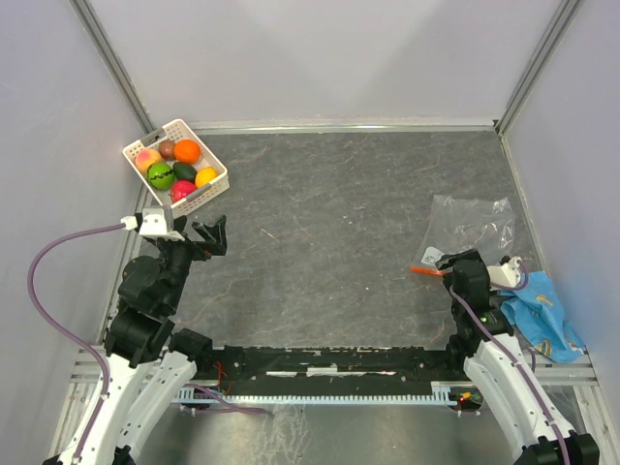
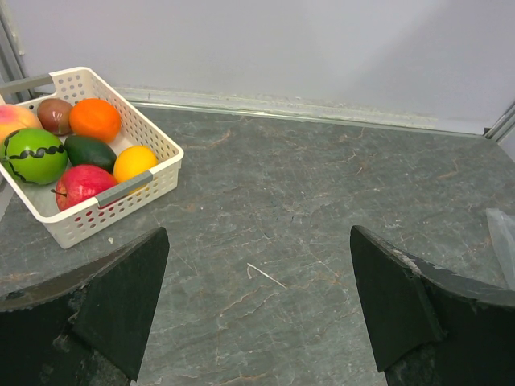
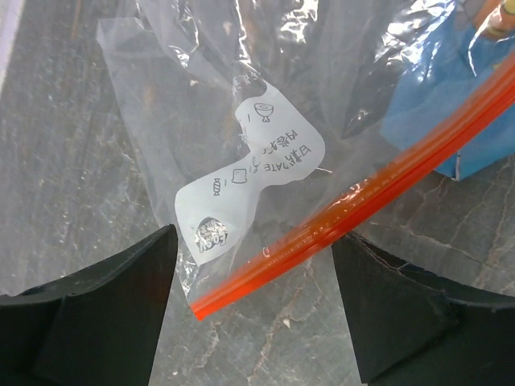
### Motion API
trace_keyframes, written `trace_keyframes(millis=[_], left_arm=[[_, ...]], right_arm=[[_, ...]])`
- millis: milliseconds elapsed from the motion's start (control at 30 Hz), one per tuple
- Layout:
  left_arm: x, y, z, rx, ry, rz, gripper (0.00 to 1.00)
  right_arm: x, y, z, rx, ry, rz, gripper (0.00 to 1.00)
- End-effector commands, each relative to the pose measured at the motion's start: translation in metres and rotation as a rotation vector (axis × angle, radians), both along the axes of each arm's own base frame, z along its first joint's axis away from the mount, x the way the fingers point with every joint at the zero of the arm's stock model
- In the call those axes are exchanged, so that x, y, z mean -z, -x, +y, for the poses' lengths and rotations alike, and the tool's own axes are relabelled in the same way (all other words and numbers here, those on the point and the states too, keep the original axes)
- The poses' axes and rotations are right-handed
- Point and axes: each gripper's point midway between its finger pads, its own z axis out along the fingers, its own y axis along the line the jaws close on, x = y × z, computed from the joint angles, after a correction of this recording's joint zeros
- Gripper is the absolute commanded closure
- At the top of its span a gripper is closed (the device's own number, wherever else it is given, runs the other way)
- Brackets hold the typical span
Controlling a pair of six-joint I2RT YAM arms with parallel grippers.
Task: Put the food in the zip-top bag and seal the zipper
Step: Move the zipper food storage bag to the center of the board.
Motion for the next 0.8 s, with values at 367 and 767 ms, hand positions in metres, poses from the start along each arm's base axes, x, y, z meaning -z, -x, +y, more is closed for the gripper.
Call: trace_keyframes(millis=[367,767], left_arm=[[-0.014,0.001,0.002,-0.006,0.016,-0.041,0.0],[-0.013,0.001,0.003,-0.011,0.015,-0.039,0.0]], right_arm=[[-0.038,-0.02,-0.011,0.079,0.0,-0.182,0.24],[-0.05,-0.021,-0.012,0.085,-0.005,-0.213,0.27]])
